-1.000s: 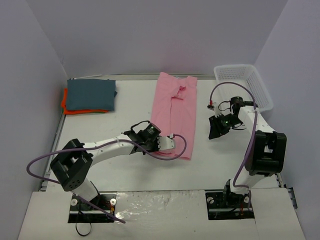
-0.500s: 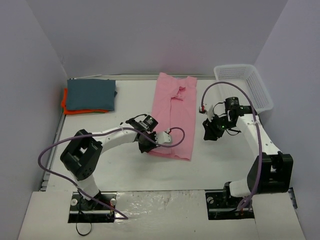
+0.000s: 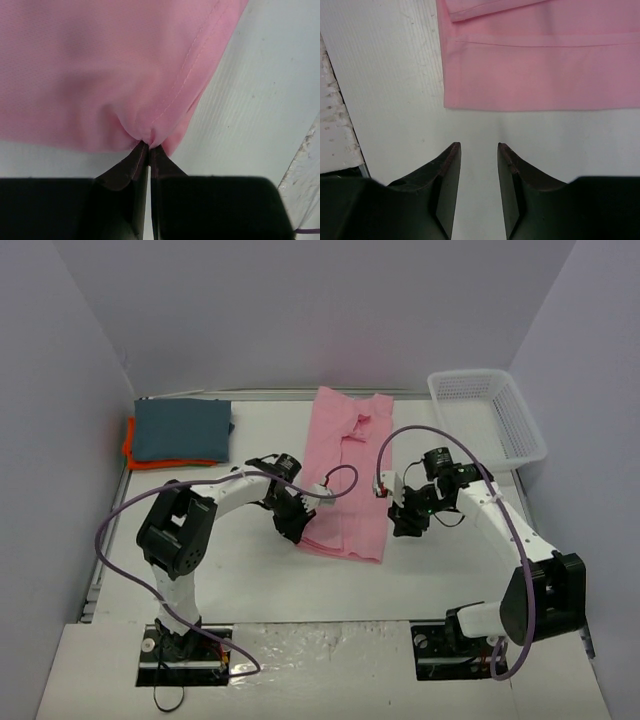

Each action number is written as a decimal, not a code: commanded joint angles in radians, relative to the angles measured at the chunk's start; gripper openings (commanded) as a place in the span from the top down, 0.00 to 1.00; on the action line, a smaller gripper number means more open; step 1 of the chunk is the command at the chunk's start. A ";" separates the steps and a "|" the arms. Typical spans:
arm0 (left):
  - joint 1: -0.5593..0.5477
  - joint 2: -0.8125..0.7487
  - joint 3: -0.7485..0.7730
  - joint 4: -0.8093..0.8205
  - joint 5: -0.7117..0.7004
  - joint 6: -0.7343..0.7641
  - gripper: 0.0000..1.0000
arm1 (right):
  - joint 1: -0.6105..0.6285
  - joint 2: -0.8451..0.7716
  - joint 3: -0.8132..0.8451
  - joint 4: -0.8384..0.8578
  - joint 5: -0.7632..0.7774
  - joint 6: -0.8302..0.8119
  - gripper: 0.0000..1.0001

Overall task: Fold and stack the t-shirts
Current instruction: Grab the bottom of the folded rectangular tshirt with both arms, then fold the folded rectangular tshirt in 1/3 of the way, then grab one side of the 2/3 rectangular tshirt with both arms

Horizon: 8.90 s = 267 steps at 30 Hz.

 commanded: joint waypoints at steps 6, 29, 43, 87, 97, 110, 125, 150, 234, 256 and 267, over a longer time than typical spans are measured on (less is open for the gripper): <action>0.028 0.050 0.072 -0.072 0.117 -0.004 0.98 | 0.181 0.048 -0.078 0.096 0.104 0.024 0.68; 0.079 0.073 0.040 -0.047 0.152 -0.021 0.98 | 0.382 0.244 -0.085 0.173 0.291 0.116 0.66; 0.096 0.079 0.034 -0.043 0.165 -0.027 0.98 | 0.404 0.322 -0.089 0.199 0.343 0.130 0.65; 0.090 -0.116 -0.001 -0.435 0.436 0.436 0.98 | 0.371 0.112 -0.019 -0.074 0.092 0.096 1.00; 0.063 -0.076 0.043 -0.621 0.496 0.635 0.98 | 0.370 0.126 0.021 -0.118 0.069 0.064 1.00; 0.077 -0.110 0.141 -0.446 0.347 0.396 0.98 | 0.325 0.164 0.102 -0.114 0.089 0.036 1.00; 0.099 -0.169 0.154 -0.242 0.177 0.201 0.98 | 0.241 0.238 0.231 -0.114 0.142 0.021 1.00; 0.117 -0.025 0.399 -0.230 0.048 0.151 0.98 | 0.158 0.427 0.457 -0.085 0.225 0.038 1.00; -0.191 -0.384 -0.088 0.135 -0.495 0.226 0.03 | 0.049 0.210 0.228 0.061 0.219 0.300 0.56; -0.214 -0.283 -0.310 0.530 -0.521 0.209 0.29 | -0.037 0.272 0.184 0.058 0.212 0.335 0.57; -0.168 -0.209 -0.296 0.536 -0.503 0.207 0.53 | -0.046 0.269 0.185 0.060 0.210 0.326 0.57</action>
